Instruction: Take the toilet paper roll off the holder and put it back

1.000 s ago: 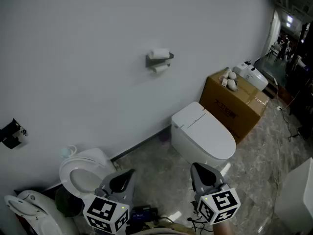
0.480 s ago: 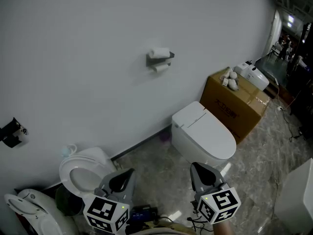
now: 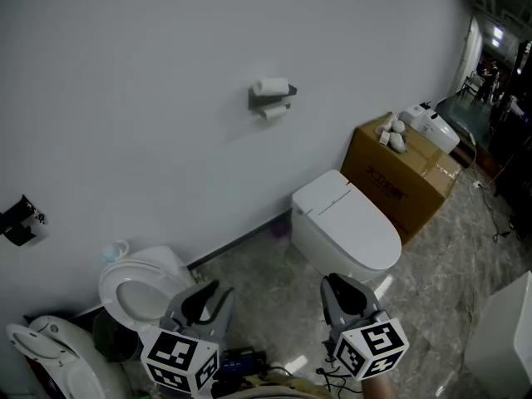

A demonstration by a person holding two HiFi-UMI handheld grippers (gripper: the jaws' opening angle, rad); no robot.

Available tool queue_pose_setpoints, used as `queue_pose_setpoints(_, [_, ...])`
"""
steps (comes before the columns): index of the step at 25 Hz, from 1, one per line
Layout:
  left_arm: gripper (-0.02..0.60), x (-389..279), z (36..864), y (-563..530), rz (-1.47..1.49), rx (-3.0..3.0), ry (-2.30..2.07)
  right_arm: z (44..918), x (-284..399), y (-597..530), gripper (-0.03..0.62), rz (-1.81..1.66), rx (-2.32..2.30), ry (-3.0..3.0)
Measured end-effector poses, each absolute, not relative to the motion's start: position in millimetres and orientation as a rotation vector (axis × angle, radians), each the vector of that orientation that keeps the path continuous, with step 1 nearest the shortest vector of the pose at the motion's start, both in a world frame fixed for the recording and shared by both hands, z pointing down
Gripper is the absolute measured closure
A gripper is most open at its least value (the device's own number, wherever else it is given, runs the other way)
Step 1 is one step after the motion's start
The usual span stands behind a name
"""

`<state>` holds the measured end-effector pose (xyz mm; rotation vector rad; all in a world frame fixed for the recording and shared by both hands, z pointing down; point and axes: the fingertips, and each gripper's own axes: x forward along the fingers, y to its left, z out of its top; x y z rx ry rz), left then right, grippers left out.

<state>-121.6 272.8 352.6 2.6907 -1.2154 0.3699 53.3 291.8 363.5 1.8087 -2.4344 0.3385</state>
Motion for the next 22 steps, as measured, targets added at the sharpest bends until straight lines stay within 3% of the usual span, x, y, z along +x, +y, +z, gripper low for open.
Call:
queue_pose_setpoints(6, [0.472,-108,350,279,0.363,2.694,-1.221,364,61,295,0.480,0.340,1.775,-2.461])
queue_pose_setpoints(22, [0.472,-70,354,293,0.345,2.700,-1.244,380,95,308,0.479,0.350,1.759,-2.487])
